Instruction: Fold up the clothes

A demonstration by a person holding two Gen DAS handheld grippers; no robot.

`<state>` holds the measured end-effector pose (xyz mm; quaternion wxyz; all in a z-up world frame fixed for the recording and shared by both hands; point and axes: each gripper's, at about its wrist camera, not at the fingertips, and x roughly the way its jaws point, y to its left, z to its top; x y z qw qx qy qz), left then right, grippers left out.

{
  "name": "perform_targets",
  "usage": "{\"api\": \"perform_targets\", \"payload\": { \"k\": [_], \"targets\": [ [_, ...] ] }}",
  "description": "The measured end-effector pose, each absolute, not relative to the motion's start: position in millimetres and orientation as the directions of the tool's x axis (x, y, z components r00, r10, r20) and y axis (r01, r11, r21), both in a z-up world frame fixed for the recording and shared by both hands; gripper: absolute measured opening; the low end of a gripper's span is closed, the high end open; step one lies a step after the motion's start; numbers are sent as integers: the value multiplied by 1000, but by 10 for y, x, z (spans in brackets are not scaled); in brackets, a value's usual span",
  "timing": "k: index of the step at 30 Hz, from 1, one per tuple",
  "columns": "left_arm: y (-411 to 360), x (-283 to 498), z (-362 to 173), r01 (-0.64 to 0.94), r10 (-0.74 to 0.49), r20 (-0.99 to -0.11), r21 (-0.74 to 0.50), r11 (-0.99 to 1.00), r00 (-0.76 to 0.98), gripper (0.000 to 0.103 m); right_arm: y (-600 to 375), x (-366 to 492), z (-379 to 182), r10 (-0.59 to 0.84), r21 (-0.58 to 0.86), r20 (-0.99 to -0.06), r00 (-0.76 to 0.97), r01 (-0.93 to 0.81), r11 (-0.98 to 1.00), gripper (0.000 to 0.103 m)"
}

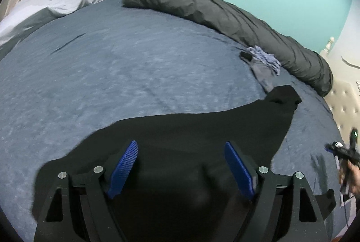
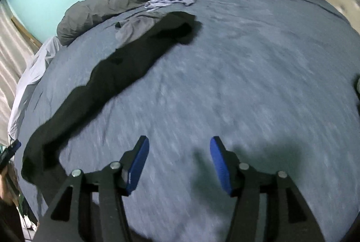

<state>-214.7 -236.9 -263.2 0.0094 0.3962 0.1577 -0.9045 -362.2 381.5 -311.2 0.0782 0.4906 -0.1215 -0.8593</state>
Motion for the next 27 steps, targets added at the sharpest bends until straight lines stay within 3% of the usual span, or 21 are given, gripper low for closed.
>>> {"api": "perform_targets", "payload": {
  "k": [10,22,23,25,27],
  "targets": [
    [-1768,-2342,-2849,62,166,-699,-289,-955,-696,84,3244,-4657,-3287,-258,264,-821,-509,63,-962,59],
    [-1843,-2367,-3017,84,165,-701,-307,-948,-693,87,3035,-5365,-3603,-244,289,-813,-528,-2,-957,59],
    [-1864,-2369,-3021,89,163,-700,-309,-947,-696,87,3025,-5389,-3629,-246,293,-812,-529,-5,-956,57],
    [-1896,-2368,-3026,91,158,-697,-307,-947,-700,87,3002,-5410,-3661,-252,300,-808,-532,-5,-954,38],
    [-1925,-2375,-3042,98,160,-696,-316,-944,-700,87,2972,-5406,-3670,-248,293,-808,-535,0,-956,12]
  ]
}}
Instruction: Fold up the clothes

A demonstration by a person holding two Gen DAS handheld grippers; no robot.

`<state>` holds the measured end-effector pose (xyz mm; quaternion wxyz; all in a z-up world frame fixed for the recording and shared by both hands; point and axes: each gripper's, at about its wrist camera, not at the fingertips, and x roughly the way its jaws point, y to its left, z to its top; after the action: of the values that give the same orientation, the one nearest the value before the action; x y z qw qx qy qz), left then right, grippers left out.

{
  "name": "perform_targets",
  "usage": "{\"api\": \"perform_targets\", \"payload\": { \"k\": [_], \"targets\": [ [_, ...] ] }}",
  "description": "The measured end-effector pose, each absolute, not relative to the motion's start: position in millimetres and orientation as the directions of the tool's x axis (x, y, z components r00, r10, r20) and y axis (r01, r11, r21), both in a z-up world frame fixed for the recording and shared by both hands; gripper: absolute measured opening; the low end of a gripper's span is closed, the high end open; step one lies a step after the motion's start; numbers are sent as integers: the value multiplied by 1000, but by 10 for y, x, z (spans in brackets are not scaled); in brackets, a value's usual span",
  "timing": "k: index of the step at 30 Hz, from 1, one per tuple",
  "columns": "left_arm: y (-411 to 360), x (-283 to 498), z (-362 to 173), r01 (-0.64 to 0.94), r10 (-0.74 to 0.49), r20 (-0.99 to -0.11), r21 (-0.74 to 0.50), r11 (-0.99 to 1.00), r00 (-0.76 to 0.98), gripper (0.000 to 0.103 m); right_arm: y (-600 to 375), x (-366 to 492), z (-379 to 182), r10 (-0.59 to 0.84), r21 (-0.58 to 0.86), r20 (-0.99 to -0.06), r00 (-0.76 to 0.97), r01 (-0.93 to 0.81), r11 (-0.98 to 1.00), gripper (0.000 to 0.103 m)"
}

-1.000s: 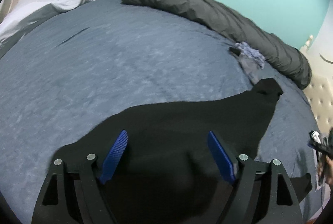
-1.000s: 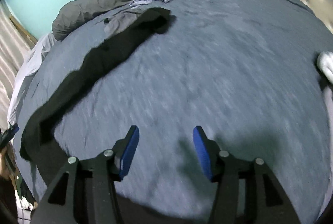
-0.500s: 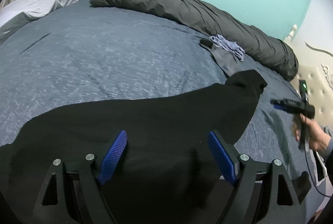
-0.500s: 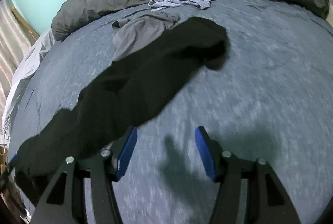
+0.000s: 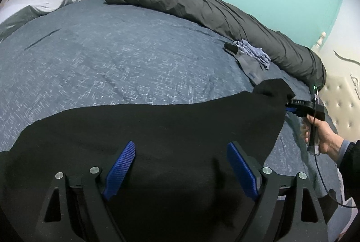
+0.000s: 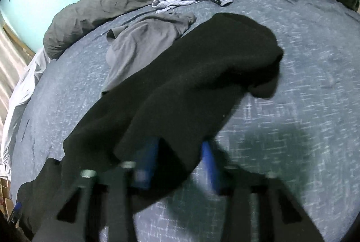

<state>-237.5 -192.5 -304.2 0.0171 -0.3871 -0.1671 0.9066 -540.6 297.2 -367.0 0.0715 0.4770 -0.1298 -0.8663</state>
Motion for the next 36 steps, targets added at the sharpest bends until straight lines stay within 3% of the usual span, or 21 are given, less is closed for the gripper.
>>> {"api": "perform_targets", "payload": {
  "k": [4,11,15,19,23,28,29,30,34,36],
  "targets": [
    [-1949,-2374,-3051,98,169,-695,-327,-940,-699,87,2936,-5253,-3480,-240,280,-778,-581,21,-960,4],
    [-1979,-2314,-2935,89,179,-666,-348,-933,-725,87,3034,-4460,-2794,-242,246,-747,-619,82,-966,4],
    [-2000,-2262,-2870,88,186,-650,-365,-927,-737,87,3211,-3827,-2641,-219,221,-798,-562,64,-973,4],
    [-1980,-2230,-2802,82,188,-636,-370,-925,-748,88,3454,-3488,-2984,-191,236,-871,-453,-44,-971,4],
    [-1951,-2214,-2794,71,193,-635,-367,-928,-748,88,3559,-3367,-3062,-208,245,-855,-476,-16,-969,11],
    [-1967,-2234,-2839,73,192,-640,-364,-929,-744,88,3972,-3245,-2800,-181,295,-757,-628,-82,-952,18],
    [-1972,-2241,-2848,75,191,-642,-363,-929,-743,88,4061,-3261,-2781,-168,302,-747,-644,-103,-948,25],
    [-1976,-2248,-2856,76,190,-643,-363,-929,-742,88,4133,-3328,-2809,-149,296,-755,-639,-129,-947,33],
    [-1982,-2264,-2855,76,182,-644,-352,-933,-743,88,4337,-3696,-3061,-56,224,-815,-576,-225,-948,35],
    [-1976,-2269,-2865,78,177,-645,-346,-935,-744,88,4461,-3874,-3248,-57,258,-831,-553,-292,-921,40]
  ]
}}
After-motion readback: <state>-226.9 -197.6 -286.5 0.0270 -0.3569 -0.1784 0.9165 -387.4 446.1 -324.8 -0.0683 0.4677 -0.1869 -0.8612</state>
